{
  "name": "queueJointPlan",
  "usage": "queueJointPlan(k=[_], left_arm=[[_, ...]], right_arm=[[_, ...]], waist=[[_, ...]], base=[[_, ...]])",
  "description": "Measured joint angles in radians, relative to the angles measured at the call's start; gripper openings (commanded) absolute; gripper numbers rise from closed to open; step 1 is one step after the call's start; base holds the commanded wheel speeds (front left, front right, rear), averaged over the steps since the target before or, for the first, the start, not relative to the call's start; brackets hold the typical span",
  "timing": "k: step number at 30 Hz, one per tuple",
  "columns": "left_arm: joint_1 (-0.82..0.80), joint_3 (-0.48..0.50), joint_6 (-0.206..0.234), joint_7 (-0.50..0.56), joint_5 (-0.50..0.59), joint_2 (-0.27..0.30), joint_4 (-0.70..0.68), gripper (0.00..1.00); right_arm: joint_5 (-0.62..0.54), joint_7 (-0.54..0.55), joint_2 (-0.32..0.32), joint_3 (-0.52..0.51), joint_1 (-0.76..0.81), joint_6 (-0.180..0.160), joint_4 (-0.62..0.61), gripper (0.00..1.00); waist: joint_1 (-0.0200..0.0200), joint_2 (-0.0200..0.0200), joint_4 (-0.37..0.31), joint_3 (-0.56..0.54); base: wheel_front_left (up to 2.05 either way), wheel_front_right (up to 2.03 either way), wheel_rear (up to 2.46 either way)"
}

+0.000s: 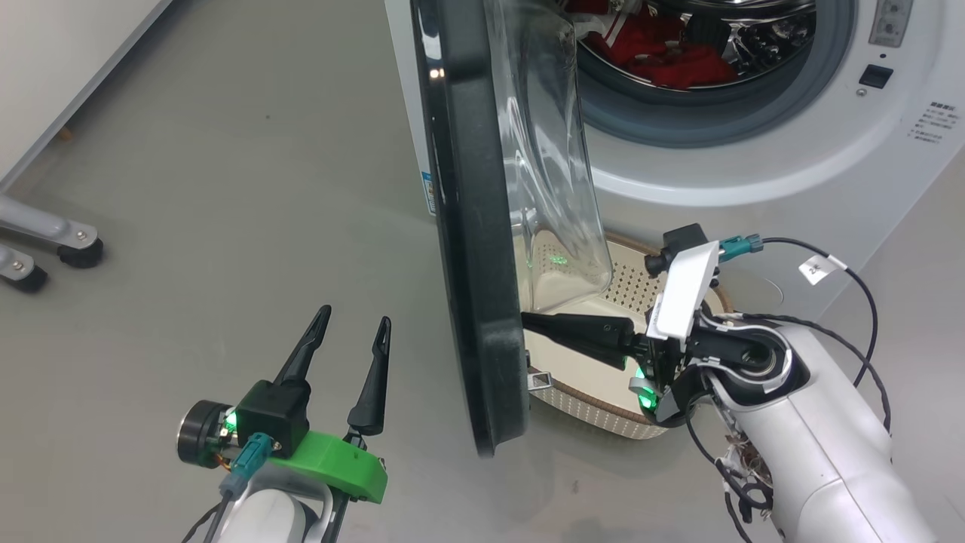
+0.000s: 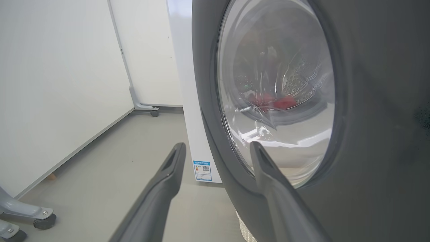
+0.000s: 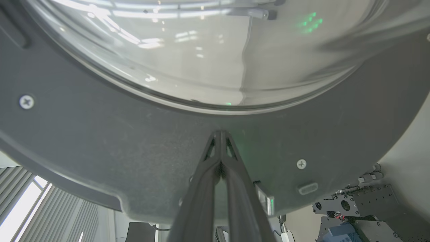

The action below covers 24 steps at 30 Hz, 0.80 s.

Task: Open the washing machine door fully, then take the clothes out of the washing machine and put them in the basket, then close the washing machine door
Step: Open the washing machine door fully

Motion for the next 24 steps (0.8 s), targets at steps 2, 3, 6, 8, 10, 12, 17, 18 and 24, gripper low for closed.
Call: queueJointPlan(k=[2,3,6,8,10,12,17,18,24], left_arm=[[0.002,0.000,0.000,0.000,0.000,0.000,0.000,1.00],[0.003,0.000,0.000,0.000,0.000,0.000,0.000,1.00],[0.004,0.001,0.000,0.000,0.000,0.000,0.000,1.00],[0.006,0.002,0.000,0.000,0.000,0.000,0.000,1.00],[0.009,0.004,0.000,0.000,0.000,0.000,0.000,1.00],[0.009,0.006,0.000,0.000,0.000,0.000,0.000,1.00],[0.013,0.014,0.000,0.000,0.000,0.000,0.000,1.00],[0.013,0.016,0.000,0.000,0.000,0.000,0.000,1.00],[0.026,0.030,0.001,0.000,0.000,0.000,-0.004,1.00]], right_arm=[[0.010,-0.013,0.001,0.018,0.009,0.005,-0.007,0.00],[0.016,-0.018,0.001,0.025,0.012,0.005,-0.010,0.00],[0.024,-0.036,0.000,0.043,0.023,0.005,-0.019,0.00],[0.027,-0.050,0.001,0.050,0.026,0.005,-0.022,0.00],[0.034,-0.065,0.000,0.058,0.028,0.005,-0.024,0.00],[0.041,-0.079,0.000,0.063,0.033,0.005,-0.028,0.00],[0.053,-0.128,0.004,0.059,0.051,0.005,-0.040,0.00],[0.059,-0.139,0.005,0.053,0.054,0.006,-0.043,0.00],[0.068,-0.209,0.007,0.007,0.082,0.014,-0.065,0.00]], waist=[[0.0000,0.0000,0.000,-0.002],[0.0000,0.0000,0.001,-0.003],[0.0000,0.0000,0.002,-0.006],[0.0000,0.0000,0.002,-0.008],[0.0000,0.0000,0.003,-0.010],[0.0000,0.0000,0.003,-0.012],[0.0000,0.0000,0.004,-0.015],[0.0000,0.0000,0.005,-0.015],[0.0000,0.0000,0.000,-0.016]], base=[[0.00,0.00,0.00],[0.00,0.00,0.00],[0.00,0.00,0.00],[0.00,0.00,0.00],[0.00,0.00,0.00],[0.00,0.00,0.00],[0.00,0.00,0.00],[0.00,0.00,0.00],[0.00,0.00,0.00]])
